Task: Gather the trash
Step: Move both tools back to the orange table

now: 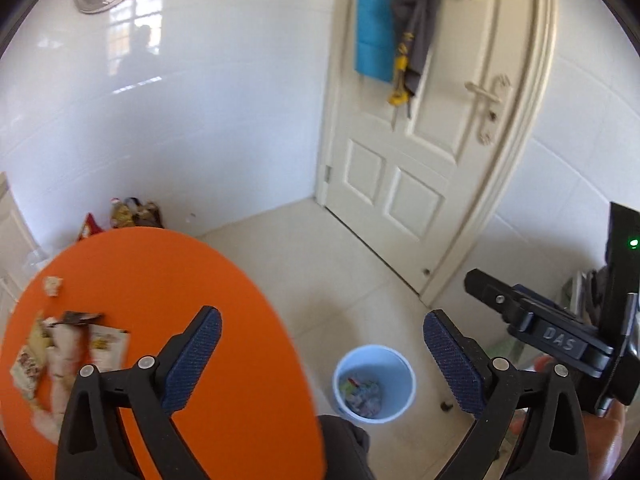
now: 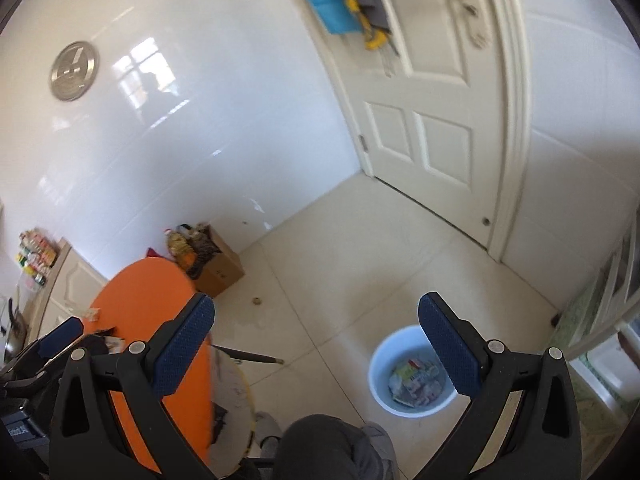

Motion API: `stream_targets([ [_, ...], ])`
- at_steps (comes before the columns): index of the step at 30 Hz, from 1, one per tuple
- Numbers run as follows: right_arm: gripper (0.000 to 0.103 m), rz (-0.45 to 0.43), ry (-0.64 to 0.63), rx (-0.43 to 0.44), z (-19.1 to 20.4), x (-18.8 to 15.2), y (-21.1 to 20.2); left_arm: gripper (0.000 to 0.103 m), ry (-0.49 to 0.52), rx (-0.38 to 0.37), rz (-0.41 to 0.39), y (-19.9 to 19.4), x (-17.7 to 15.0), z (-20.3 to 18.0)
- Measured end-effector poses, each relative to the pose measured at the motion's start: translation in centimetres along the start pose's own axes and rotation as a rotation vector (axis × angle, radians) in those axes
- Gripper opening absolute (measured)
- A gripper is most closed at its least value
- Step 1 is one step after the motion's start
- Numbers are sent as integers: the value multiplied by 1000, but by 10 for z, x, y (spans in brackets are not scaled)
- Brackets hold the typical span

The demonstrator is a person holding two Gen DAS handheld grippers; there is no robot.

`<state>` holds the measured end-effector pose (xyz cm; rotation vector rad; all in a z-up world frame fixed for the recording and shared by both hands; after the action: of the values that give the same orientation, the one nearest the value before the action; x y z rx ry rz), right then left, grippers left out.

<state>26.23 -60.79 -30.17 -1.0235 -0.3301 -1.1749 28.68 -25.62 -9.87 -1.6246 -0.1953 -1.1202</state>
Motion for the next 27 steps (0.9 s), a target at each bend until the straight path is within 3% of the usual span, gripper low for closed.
stream_targets([
  [8, 103, -54, -176, 150, 133, 8, -13, 101, -142, 164, -121, -91, -31, 98],
  [16, 103, -89, -345, 253, 248, -5, -22, 102, -264, 310, -212, -174, -76, 184],
  [27, 103, -66, -531, 347, 345, -53, -18, 102, -385, 466, -291, -230, -144, 230],
])
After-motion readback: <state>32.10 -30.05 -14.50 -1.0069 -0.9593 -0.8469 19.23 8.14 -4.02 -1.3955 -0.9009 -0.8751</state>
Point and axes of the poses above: each gripper's, at about its wrist camera, not at the fingertips, and y roughly the way its jaws point, z to its left, x to its top, the point moved 5 cm from there along y, roughly the way its jaws point, and after that the axes turned 12 degrees about x, right-handed, at the moved point
